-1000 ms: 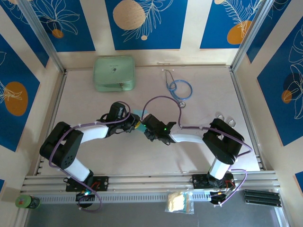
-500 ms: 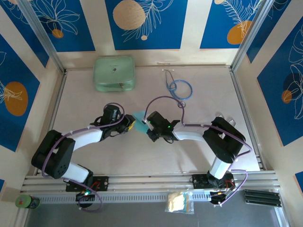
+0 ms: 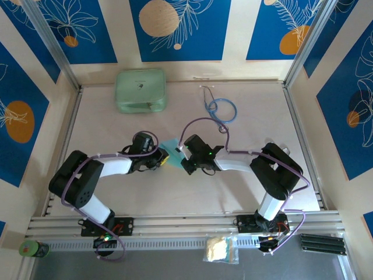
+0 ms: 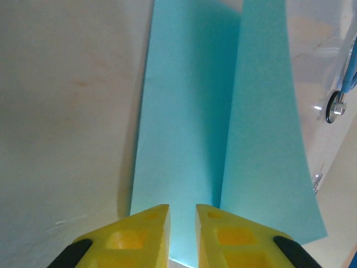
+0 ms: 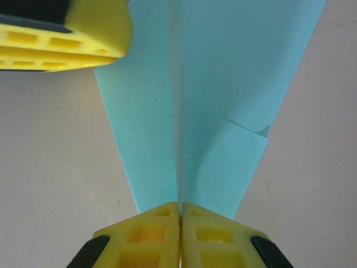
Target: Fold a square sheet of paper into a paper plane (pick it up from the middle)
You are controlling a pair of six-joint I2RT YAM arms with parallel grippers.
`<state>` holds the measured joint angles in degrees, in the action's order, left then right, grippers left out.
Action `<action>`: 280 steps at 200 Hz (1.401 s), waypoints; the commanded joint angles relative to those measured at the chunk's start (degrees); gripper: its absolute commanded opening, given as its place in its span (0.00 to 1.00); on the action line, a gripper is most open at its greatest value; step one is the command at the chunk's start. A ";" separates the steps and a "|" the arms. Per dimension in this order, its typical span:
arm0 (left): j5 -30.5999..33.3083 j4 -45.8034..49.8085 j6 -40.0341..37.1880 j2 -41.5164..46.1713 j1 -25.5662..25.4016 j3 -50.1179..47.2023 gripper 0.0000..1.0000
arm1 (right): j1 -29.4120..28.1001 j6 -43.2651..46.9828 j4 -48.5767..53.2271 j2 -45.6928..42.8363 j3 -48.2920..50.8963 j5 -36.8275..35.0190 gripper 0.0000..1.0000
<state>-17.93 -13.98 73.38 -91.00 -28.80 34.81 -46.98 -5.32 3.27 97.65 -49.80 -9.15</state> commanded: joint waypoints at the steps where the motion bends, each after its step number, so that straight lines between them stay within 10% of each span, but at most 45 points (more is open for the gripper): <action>1: -1.34 -0.53 -1.60 -1.22 -0.43 2.47 0.20 | 0.55 0.14 -0.19 1.00 -0.99 3.14 0.09; 280: -2.94 5.87 -3.51 -5.07 -0.56 3.87 0.27 | -1.93 2.94 -1.84 1.49 -0.59 -7.01 0.20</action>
<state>-20.12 -12.16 71.42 -95.39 -28.84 38.22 -48.42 -3.31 2.44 98.24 -49.82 -15.07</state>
